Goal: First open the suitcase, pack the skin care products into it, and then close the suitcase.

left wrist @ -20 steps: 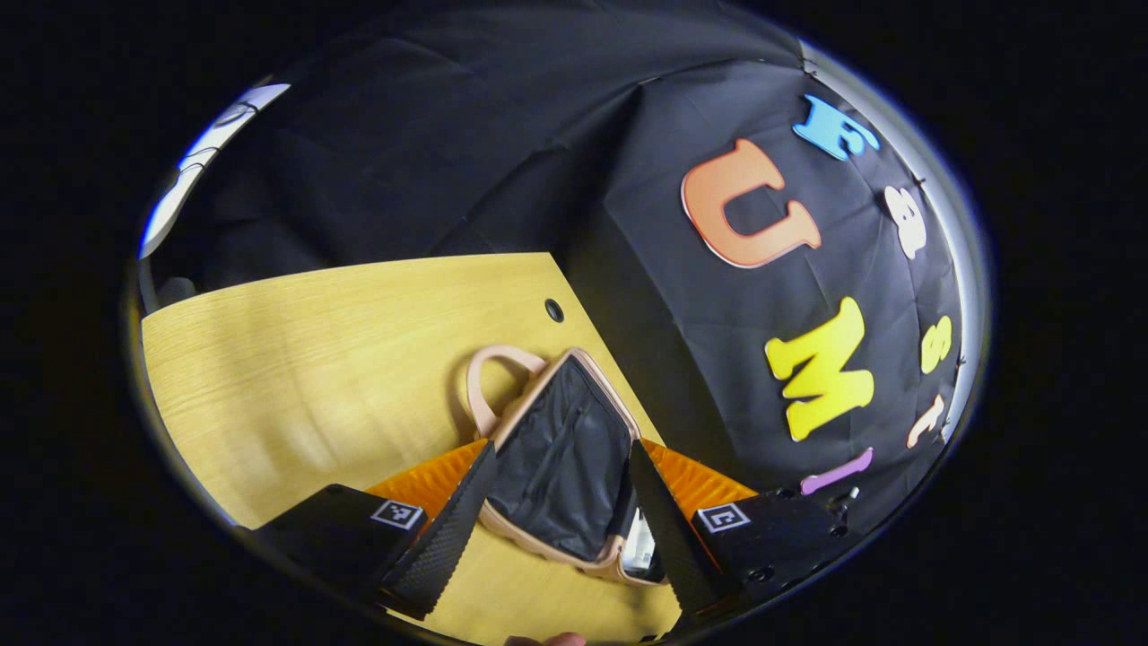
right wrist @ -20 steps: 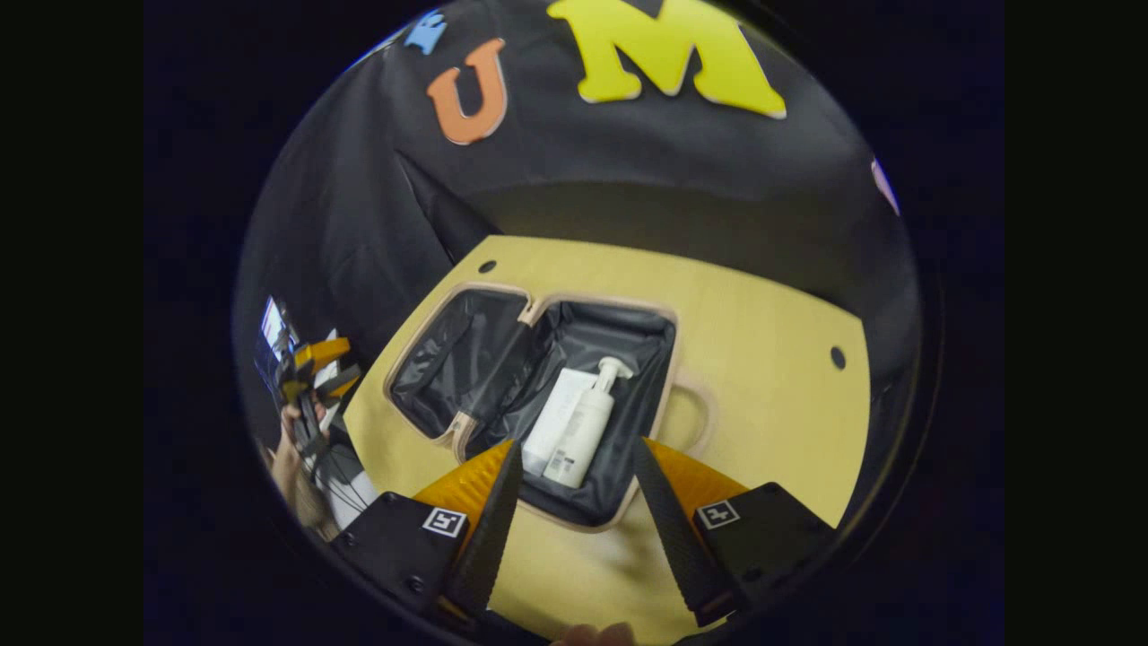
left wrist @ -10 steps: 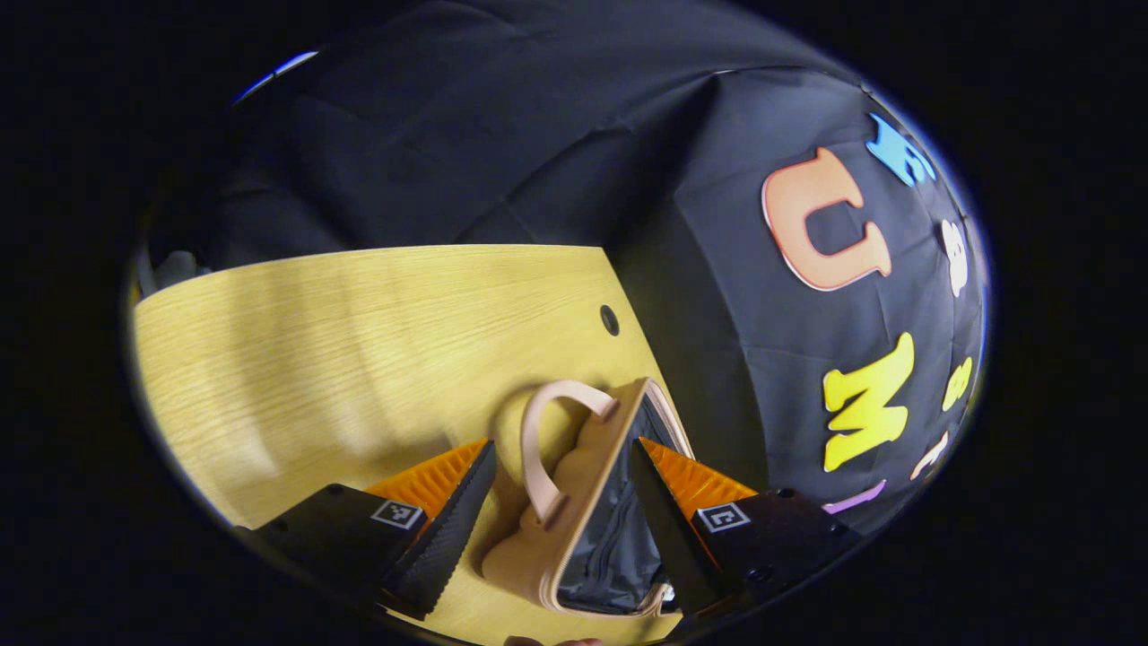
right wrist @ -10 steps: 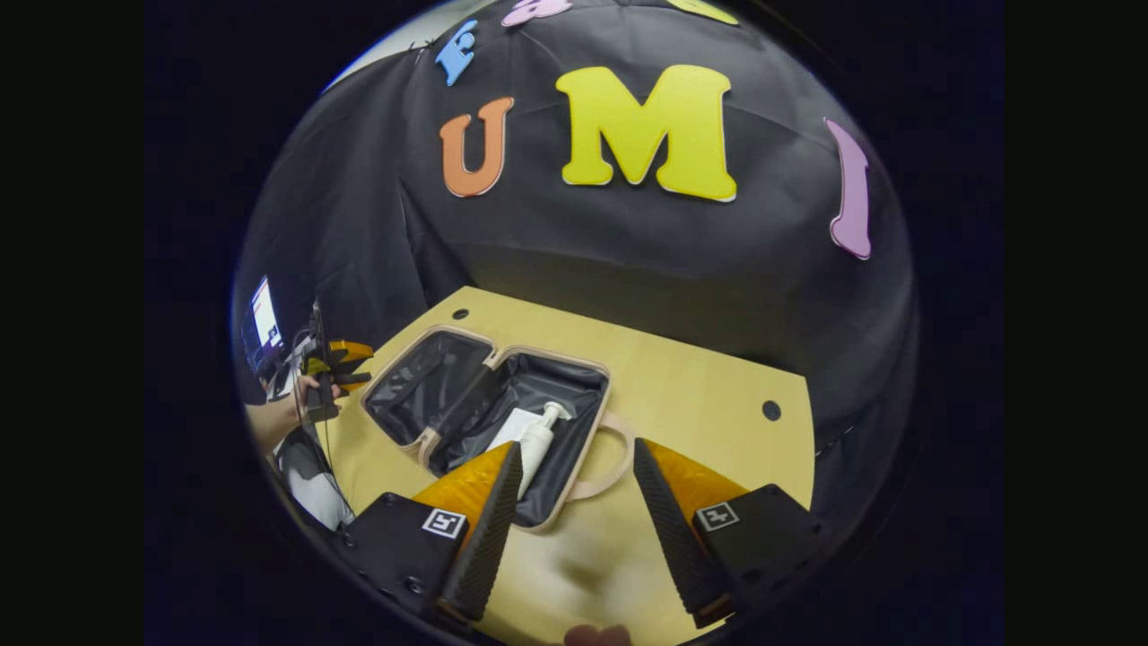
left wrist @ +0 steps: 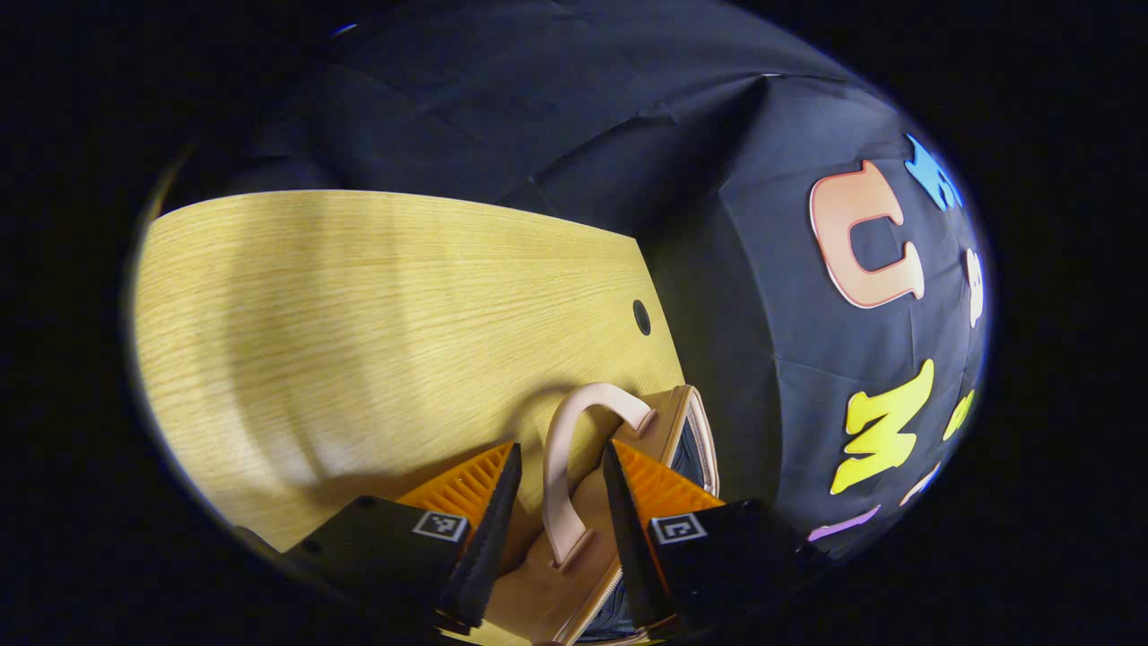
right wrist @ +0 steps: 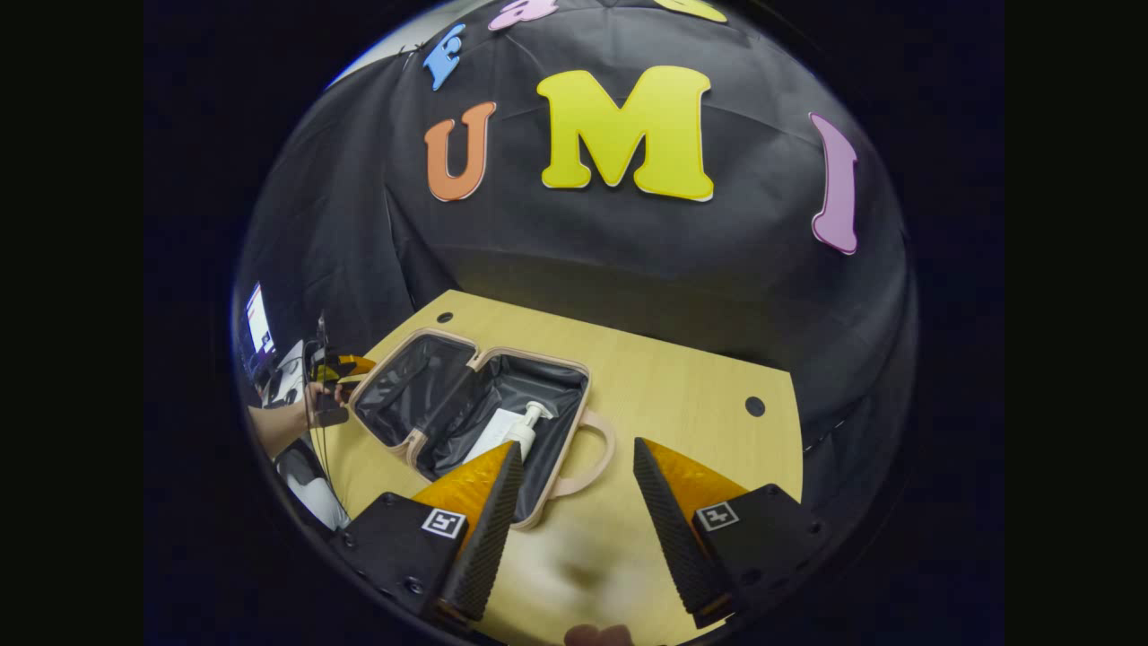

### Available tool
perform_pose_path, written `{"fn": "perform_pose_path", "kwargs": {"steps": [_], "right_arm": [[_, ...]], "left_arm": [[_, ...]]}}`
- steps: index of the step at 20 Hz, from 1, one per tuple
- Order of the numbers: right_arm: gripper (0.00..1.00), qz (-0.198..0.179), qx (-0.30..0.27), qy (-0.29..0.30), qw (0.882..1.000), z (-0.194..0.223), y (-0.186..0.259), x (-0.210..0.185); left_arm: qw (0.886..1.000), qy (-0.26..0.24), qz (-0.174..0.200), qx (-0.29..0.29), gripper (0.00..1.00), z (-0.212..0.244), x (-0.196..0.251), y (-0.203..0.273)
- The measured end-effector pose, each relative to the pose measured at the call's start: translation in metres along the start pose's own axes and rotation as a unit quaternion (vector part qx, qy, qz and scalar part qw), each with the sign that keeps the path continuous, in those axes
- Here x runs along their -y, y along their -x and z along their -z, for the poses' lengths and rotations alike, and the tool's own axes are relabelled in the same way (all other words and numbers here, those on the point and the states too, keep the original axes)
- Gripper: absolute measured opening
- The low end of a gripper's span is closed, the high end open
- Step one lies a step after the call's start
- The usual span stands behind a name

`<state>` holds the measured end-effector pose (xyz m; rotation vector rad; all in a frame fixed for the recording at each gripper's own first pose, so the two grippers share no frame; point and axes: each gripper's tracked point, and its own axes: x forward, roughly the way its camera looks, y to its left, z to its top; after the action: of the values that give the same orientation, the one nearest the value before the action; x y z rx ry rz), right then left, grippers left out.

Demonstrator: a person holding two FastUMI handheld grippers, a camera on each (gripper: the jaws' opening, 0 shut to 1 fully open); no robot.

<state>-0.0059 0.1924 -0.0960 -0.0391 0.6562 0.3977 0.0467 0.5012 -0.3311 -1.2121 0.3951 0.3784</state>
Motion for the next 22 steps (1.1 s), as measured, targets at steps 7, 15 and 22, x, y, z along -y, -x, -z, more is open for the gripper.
{"fn": "perform_pose_path", "kwargs": {"steps": [7,15,22], "right_arm": [[0.75,0.020,0.043,-0.016,0.999,-0.004,0.022,0.027],[0.75,0.038,0.121,-0.034,0.991,-0.027,0.063,0.063],[0.75,0.077,0.167,-0.022,0.983,-0.022,0.100,0.106]], "left_arm": [[0.998,-0.051,-0.016,0.035,0.10,-0.017,0.026,0.015],[0.974,-0.202,0.024,0.103,0.08,-0.019,0.160,0.081],[0.923,-0.349,0.073,0.145,0.08,0.058,0.282,0.133]]}}
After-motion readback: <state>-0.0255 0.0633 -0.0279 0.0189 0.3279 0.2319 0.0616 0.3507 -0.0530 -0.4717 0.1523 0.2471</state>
